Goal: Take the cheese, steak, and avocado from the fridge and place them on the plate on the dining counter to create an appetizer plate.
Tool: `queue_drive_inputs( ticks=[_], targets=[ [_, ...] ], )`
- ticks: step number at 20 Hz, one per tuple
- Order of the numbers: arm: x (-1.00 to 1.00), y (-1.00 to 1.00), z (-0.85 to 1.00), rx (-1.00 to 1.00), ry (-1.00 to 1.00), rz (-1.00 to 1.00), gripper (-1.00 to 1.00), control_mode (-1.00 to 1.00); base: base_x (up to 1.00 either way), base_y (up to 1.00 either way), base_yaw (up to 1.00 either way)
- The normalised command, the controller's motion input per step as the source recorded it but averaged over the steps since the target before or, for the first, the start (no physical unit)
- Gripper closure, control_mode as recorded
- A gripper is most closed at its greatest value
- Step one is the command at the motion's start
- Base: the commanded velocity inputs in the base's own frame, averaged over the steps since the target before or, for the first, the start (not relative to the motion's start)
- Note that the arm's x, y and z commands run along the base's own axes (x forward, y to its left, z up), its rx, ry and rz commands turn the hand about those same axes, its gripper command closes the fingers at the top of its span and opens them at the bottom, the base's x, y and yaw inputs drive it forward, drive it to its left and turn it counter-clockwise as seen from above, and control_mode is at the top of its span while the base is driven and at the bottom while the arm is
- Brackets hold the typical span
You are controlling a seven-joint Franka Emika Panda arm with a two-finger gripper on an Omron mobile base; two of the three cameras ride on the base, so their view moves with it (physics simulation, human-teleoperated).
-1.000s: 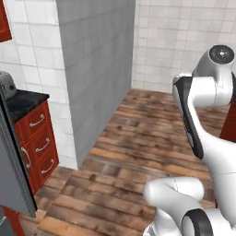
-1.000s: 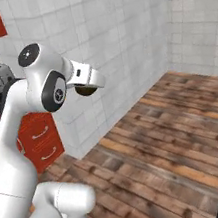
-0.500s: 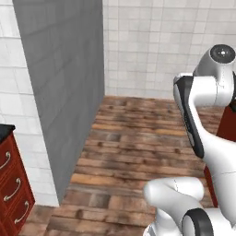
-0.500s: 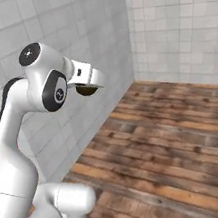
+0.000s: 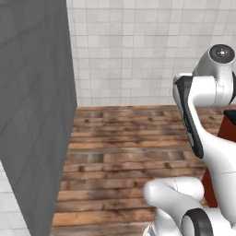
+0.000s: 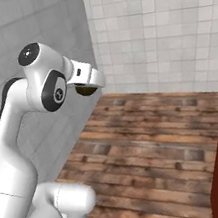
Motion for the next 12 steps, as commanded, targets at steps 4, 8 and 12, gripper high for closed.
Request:
queue_drive_inputs(
  ticks=[4,8,12],
  targets=[
    [0.0,0.0,0.0,0.0,0.0,0.0,1.0,1.0,1.0,0.18,-0.37],
    [0.0,0.0,0.0,0.0,0.0,0.0,1.0,1.0,1.0,0.18,-0.39],
    [0.0,0.0,0.0,0.0,0.0,0.0,1.0,1.0,1.0,0.16,-0.42]
  ],
)
